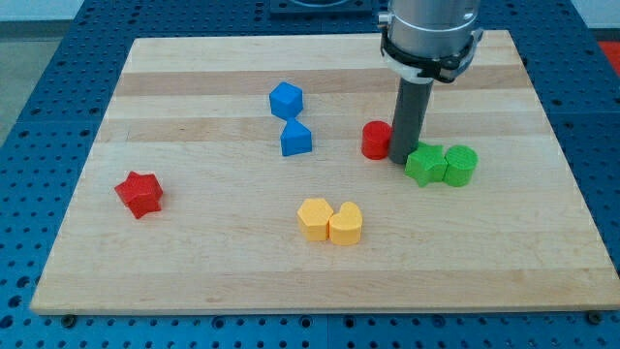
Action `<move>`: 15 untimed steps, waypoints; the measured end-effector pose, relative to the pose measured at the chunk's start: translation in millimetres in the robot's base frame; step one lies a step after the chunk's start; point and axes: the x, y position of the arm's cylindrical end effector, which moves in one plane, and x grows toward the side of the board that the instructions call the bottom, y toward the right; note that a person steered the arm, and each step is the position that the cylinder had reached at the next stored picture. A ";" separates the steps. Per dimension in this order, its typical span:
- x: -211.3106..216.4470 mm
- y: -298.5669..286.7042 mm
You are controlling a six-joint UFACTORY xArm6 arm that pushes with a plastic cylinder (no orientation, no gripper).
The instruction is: Move the red circle to the left of green star
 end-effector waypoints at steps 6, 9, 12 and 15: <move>-55.7 -10.7; -55.4 -71.9; -39.8 -96.6; 5.6 -67.6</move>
